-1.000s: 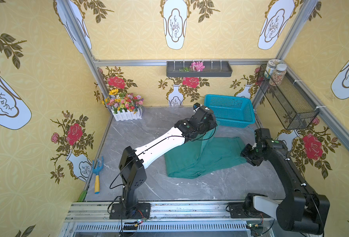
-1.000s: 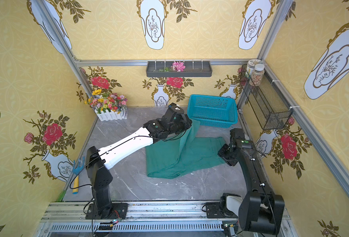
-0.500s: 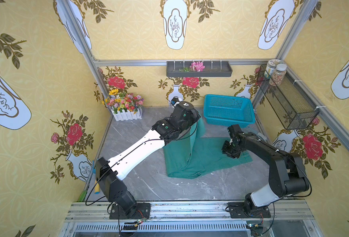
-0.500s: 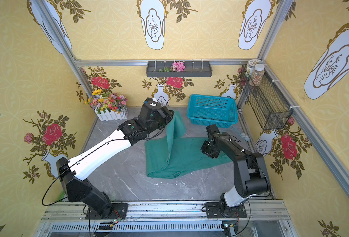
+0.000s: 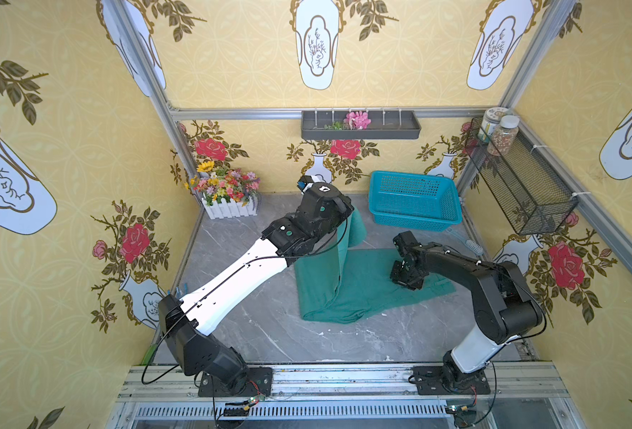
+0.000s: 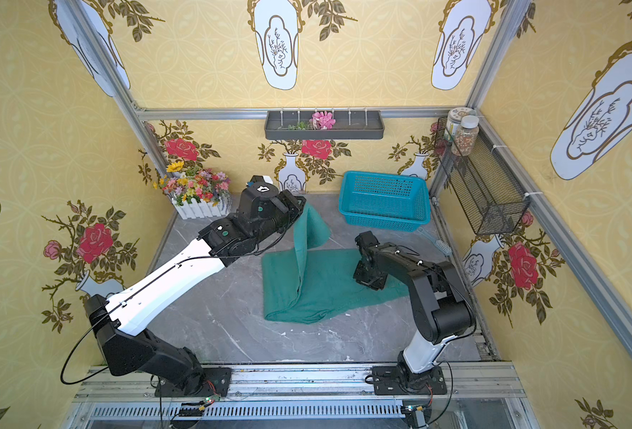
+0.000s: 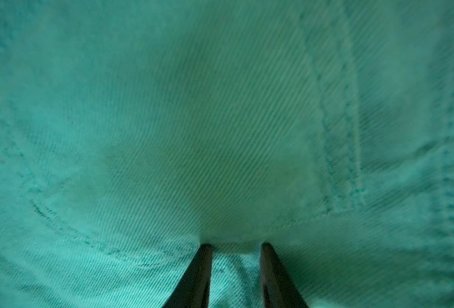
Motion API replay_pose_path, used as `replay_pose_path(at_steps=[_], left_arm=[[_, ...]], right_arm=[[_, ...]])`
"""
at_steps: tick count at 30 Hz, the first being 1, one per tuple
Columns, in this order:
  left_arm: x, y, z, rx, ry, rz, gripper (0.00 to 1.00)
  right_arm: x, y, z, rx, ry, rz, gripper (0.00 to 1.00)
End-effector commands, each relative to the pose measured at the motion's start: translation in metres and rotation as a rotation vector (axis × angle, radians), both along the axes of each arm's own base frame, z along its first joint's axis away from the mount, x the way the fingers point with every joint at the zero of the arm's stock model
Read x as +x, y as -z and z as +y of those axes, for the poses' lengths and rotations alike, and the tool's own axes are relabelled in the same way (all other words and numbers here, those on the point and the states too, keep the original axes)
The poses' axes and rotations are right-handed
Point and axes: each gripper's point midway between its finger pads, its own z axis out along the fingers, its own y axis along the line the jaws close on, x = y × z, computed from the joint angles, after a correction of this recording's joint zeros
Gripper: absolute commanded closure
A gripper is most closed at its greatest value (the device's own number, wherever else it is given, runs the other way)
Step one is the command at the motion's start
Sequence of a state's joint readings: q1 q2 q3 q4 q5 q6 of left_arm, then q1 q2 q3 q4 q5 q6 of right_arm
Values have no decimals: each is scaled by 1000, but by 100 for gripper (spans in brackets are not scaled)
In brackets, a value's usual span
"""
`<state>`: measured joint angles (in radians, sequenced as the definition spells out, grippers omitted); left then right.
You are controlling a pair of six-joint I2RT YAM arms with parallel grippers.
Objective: Roll up the long pants
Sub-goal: Fold the long pant at the center of the board.
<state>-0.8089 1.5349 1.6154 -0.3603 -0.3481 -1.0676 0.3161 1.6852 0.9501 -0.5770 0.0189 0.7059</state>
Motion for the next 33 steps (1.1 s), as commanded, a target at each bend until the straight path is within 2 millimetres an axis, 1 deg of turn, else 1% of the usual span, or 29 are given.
replay_pose_path(at_steps=[1, 6, 8, 11, 13, 15, 17, 20, 23, 26, 30, 33], left_arm=[[2, -17, 1, -29, -10, -41, 100], [1, -22, 4, -27, -15, -45, 100], [2, -18, 1, -20, -6, -35, 100], [1, -9, -10, -29, 24, -3, 100], [0, -2, -23, -35, 53, 16, 100], [-4, 4, -41, -32, 94, 26, 100], [-8, 9, -63, -19, 142, 25, 100], [-10, 26, -94, -3, 210, 47, 100], [-10, 39, -118, 1, 260, 52, 100], [-10, 50, -144, 23, 315, 43, 100], [-11, 69, -177, 70, 364, 27, 100], [-14, 91, -204, 106, 403, 24, 100]], right_arm=[[-10, 6, 22, 59, 3, 37, 65], [-10, 5, 38, 75, -13, 33, 64], [-7, 3, 41, 86, -12, 28, 63], [-1, -9, 35, 94, 3, 5, 59], [3, -26, 18, 111, 49, -33, 53], [2, -43, -8, 124, 108, -69, 49], [-5, -59, -38, 129, 162, -96, 48], [-18, -78, -77, 137, 228, -118, 47], [-33, -89, -110, 137, 302, -141, 47], [-42, -93, -132, 136, 366, -155, 46], [-45, -95, -141, 144, 413, -162, 46], [-47, -99, -150, 136, 453, -173, 46]])
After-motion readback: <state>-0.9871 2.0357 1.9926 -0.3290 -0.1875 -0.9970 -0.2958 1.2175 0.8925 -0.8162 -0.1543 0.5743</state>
